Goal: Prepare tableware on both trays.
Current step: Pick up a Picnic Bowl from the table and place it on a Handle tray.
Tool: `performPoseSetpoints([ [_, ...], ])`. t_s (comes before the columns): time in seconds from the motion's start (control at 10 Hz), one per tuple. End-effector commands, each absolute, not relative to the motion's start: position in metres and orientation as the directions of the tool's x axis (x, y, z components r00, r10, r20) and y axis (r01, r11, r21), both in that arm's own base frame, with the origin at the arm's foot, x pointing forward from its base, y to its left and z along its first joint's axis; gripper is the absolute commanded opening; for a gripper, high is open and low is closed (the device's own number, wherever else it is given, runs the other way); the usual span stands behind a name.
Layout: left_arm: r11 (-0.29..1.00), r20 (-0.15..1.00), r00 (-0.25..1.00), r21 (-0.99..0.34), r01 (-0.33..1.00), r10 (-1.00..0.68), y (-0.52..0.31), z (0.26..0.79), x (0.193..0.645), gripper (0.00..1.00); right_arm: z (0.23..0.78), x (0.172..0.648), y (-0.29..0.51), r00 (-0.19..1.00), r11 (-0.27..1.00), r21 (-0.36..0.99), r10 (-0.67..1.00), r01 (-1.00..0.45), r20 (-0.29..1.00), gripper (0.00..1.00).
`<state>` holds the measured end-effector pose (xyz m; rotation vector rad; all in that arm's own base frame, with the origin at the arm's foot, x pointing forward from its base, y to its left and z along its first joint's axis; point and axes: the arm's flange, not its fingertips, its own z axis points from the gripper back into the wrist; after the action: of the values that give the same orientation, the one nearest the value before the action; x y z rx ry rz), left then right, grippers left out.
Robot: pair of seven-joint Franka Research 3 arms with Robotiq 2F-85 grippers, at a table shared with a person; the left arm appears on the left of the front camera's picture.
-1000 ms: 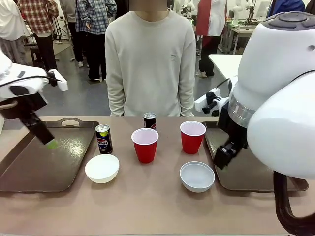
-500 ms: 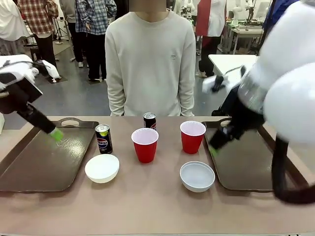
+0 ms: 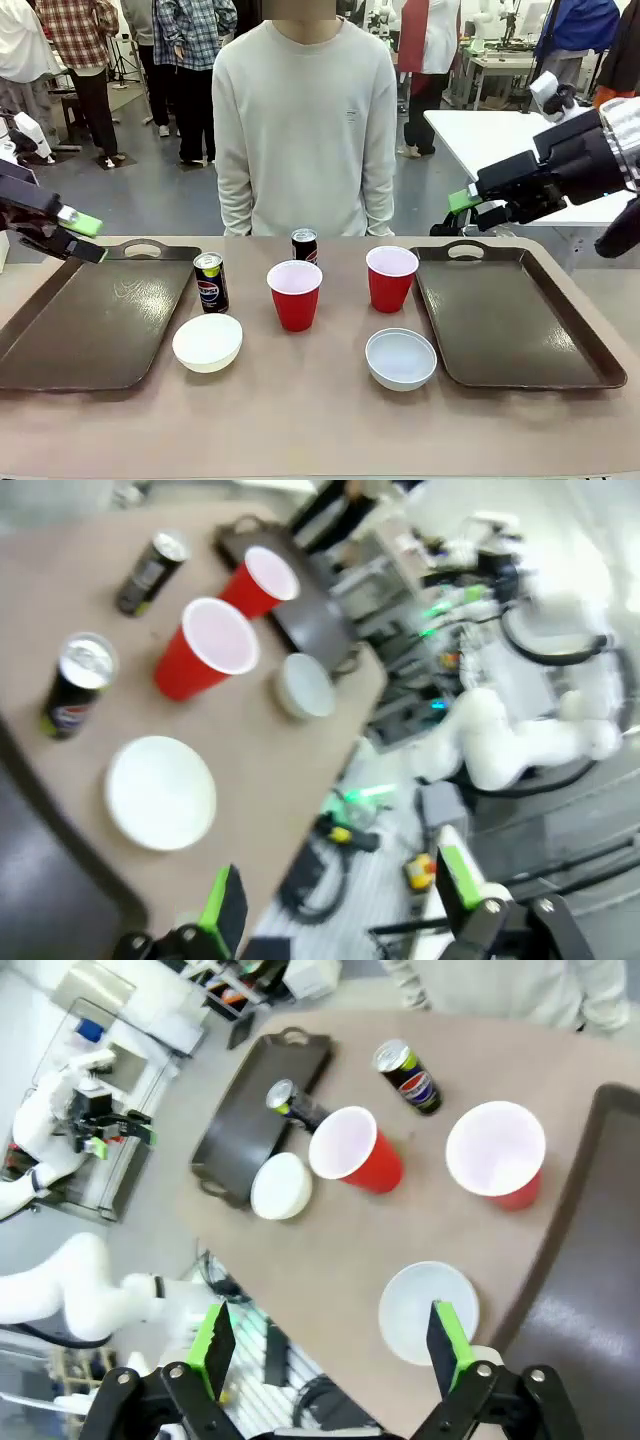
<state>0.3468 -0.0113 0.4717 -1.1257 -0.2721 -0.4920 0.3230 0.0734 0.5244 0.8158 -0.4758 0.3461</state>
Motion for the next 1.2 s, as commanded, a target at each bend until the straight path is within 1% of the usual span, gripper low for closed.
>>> performPoseSetpoints([
  [0.0, 0.356, 0.384, 0.878, -0.808, 0.469, -0.285, 0.013, 0.482, 0.358, 1.0, 0.447, 0.26, 0.055, 0.894, 0.64, 0.636, 0.204, -0.431, 0.4, 1.0],
  [0.1, 0.423, 0.369, 0.881, -0.776, 0.467, -0.297, 0.03, 0.491, 0.348, 1.0, 0.443, 0.245, 0.042, 0.909, 0.682, 0.604, 0.263, -0.411, 0.323, 1.0],
  [0.2, 0.478, 0.34, 0.892, -0.756, 0.447, -0.298, 0.041, 0.493, 0.346, 1.0, 0.441, 0.236, 0.027, 0.935, 0.733, 0.581, 0.248, -0.353, 0.255, 1.0],
  [0.3, 0.522, 0.312, 0.907, -0.744, 0.418, -0.281, 0.05, 0.495, 0.341, 1.0, 0.442, 0.225, 0.014, 0.95, 0.751, 0.584, 0.204, -0.306, 0.235, 1.0],
  [0.6, 0.552, 0.277, 0.931, -0.75, 0.365, -0.239, 0.067, 0.49, 0.343, 1.0, 0.444, 0.209, -0.001, 0.954, 0.756, 0.592, 0.148, -0.278, 0.259, 1.0],
  [0.8, 0.543, 0.295, 0.939, -0.767, 0.342, -0.176, 0.081, 0.487, 0.336, 1.0, 0.453, 0.196, -0.007, 0.944, 0.751, 0.591, 0.132, -0.294, 0.301, 1.0],
  [1.0, 0.54, 0.29, 0.946, -0.778, 0.322, -0.147, 0.096, 0.486, 0.335, 1.0, 0.455, 0.191, -0.008, 0.942, 0.752, 0.59, 0.121, -0.293, 0.313, 1.0],
  [1.1, 0.529, 0.307, 0.945, -0.786, 0.32, -0.115, 0.104, 0.486, 0.332, 1.0, 0.458, 0.188, -0.011, 0.941, 0.75, 0.594, 0.111, -0.291, 0.321, 1.0],
])
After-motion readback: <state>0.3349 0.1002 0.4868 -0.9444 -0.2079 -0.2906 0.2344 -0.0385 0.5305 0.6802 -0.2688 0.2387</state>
